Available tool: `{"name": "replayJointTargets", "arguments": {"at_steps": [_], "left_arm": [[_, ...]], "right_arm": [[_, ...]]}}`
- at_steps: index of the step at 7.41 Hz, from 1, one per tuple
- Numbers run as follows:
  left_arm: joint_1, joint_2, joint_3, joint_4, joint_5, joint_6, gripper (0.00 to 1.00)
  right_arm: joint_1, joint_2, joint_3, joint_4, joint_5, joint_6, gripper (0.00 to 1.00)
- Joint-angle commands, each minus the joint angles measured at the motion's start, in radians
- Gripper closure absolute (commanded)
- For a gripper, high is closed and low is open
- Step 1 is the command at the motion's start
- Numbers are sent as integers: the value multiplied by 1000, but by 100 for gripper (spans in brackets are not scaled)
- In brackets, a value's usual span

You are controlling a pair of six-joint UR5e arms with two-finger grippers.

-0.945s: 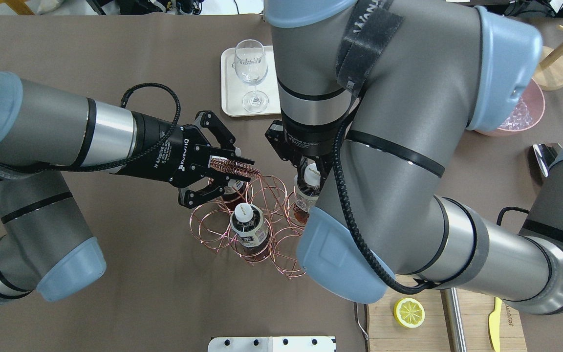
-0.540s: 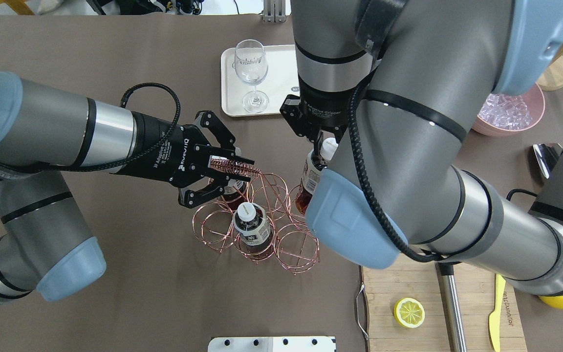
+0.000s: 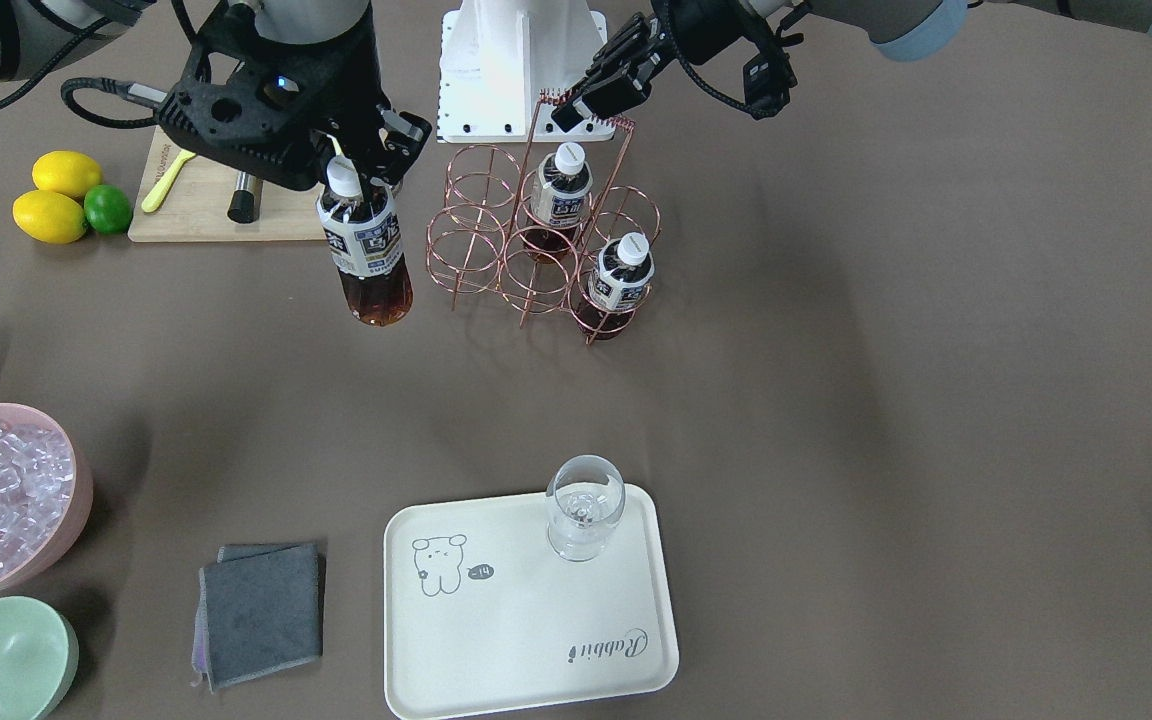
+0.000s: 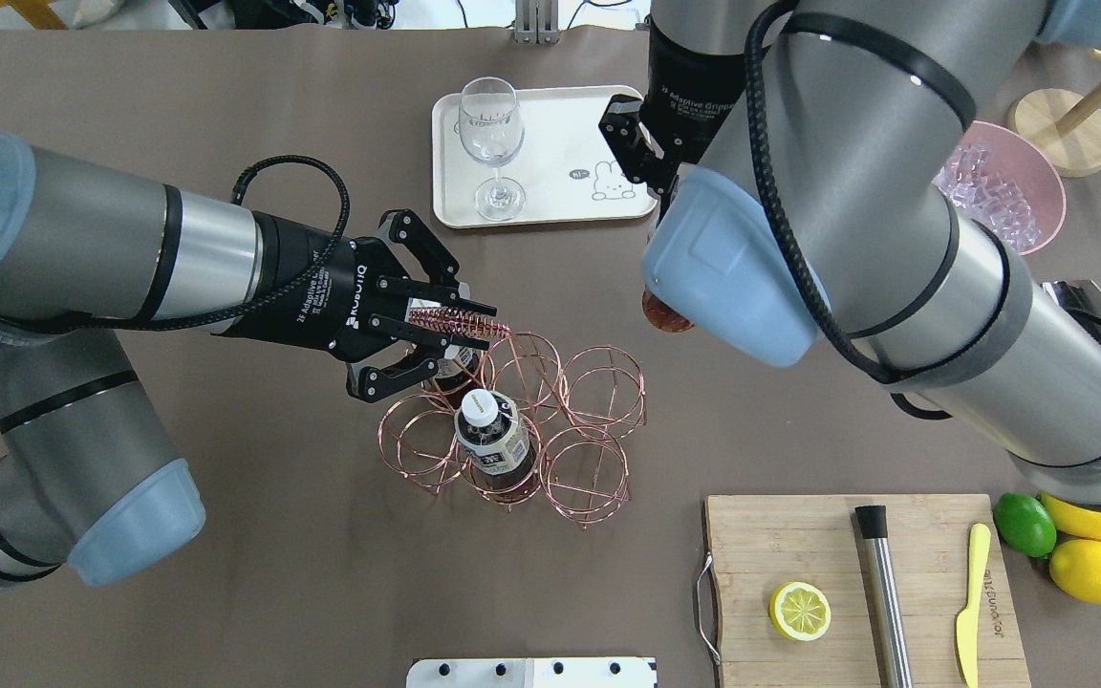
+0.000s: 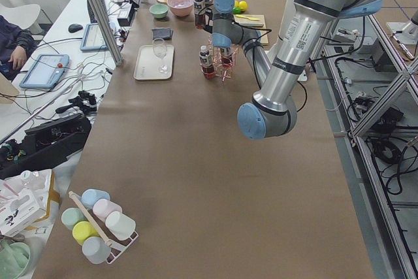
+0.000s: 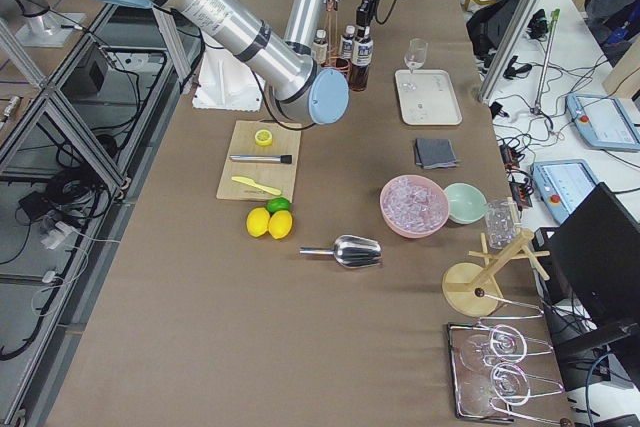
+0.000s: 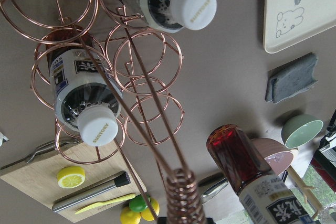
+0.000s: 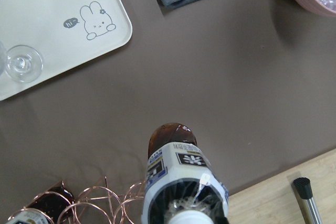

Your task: Take tea from basket to plate

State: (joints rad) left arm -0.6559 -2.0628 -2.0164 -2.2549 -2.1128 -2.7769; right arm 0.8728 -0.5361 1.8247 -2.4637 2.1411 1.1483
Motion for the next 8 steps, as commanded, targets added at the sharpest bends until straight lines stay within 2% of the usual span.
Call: {"name": "replayJointTargets", "arguments": {"at_steps": [1,4,5,7,8], "left_arm": [[-57,-8,-5,6,-82,-7,100],[-172,-22,-18,43,-224,-7,100],[-209,-13,-18,43,-277,-6,100],[-334,36,-18,40,-451,5,100],[-399,80,-15,29,-523,8,100]], "right_arm": [[69,10,-265,253,78,-59,100],[92,99,-596,530,89,-67,100],[95,107,-675,636,95,-65,100],[98,120,-776,765,91,-61,100],[98,151,-835,776,85,-67,100]]}}
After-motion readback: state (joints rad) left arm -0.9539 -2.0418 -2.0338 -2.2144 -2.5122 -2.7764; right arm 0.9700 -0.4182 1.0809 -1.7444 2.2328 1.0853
